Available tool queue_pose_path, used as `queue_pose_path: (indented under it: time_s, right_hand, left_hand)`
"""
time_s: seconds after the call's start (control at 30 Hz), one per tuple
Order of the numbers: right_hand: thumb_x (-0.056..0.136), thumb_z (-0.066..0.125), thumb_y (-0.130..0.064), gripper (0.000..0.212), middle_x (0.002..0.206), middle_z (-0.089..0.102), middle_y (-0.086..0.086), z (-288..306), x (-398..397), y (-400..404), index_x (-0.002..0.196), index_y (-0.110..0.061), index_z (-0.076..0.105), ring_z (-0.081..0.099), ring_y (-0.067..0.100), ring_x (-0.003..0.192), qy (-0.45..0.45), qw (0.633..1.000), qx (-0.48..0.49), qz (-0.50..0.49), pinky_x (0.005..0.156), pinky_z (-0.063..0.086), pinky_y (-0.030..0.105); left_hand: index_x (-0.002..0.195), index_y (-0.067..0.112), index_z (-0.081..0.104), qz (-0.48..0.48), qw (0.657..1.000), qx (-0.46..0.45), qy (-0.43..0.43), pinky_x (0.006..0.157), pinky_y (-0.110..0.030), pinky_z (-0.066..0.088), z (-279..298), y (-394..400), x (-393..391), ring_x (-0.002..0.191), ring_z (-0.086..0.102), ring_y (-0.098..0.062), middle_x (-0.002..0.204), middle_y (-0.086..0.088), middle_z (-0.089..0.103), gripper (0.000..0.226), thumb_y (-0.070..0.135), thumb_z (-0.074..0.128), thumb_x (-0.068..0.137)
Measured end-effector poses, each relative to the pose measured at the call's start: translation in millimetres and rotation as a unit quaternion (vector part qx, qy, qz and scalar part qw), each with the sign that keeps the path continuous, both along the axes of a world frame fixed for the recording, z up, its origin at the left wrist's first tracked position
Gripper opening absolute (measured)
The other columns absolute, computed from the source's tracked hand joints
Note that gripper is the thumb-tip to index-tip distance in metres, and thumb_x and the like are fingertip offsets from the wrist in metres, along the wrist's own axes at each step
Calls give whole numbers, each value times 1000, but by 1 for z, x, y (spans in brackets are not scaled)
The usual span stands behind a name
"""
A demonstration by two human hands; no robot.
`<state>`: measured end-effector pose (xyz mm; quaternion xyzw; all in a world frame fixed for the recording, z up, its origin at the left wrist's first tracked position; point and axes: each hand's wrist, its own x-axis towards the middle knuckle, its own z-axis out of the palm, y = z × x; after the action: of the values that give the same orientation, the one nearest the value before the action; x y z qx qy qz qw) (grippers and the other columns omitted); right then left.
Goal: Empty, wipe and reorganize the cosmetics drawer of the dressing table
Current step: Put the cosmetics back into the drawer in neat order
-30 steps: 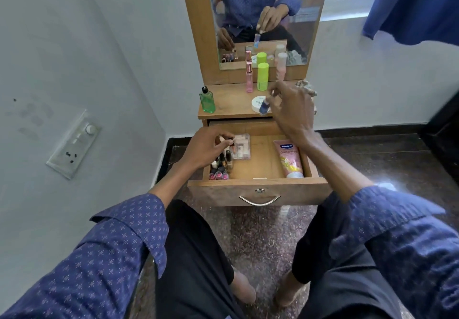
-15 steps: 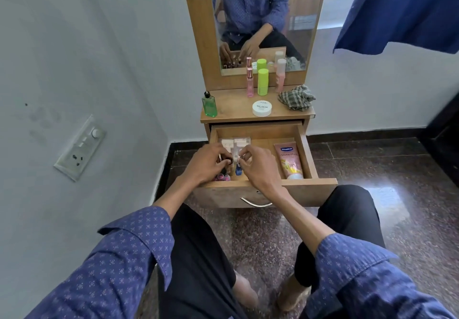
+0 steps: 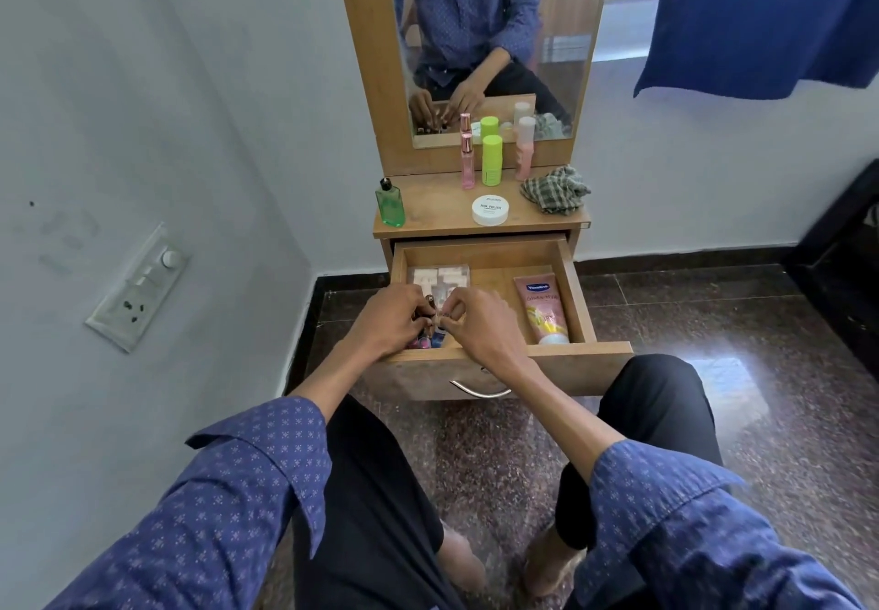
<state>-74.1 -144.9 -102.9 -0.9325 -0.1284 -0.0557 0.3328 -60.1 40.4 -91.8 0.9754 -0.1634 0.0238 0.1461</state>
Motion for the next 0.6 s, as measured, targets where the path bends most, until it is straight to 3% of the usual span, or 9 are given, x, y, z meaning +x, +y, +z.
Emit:
queue_pose_path:
  time_s: [0.13, 0.3, 0.47, 0.6]
  right_hand:
    - [83, 83, -35, 17, 80, 70, -13, -1, 3, 4, 82, -29, 67, 65, 12, 79, 24, 1000, -15, 13, 68, 56, 34]
    - [76, 90, -33, 22, 75, 71, -11, -2, 8, 13, 74, -26, 68, 65, 7, 72, 76, 997, 5, 30, 60, 47, 27]
    - [75, 92, -32, 23, 67, 72, -9, -4, 13, 12, 73, -21, 71, 63, 0, 63, 136, 989, 40, 45, 54, 41, 22]
    - [80, 88, -43, 31, 69, 76, -5, -1, 19, 3, 80, -16, 76, 70, 3, 64, 187, 975, 92, 76, 58, 53, 22]
  left_hand:
    - [102, 27, 84, 10, 1000, 24, 6, 80, -37, 58, 2, -1, 3, 90, 69, -15, 99, 10, 75, 15, 29, 79, 89]
    - [99, 28, 82, 20, 999, 39, 3, 78, -36, 58, 0, -2, 5, 88, 71, -15, 97, 9, 76, 15, 37, 79, 88]
    - [106, 34, 81, -9, 999, 29, -17, 67, -31, 41, -2, 5, 2, 90, 68, -15, 97, 14, 72, 16, 36, 71, 94]
    - [105, 34, 82, -6, 999, -23, -28, 68, -32, 48, -3, 10, -2, 91, 67, -11, 98, 17, 75, 18, 27, 68, 95]
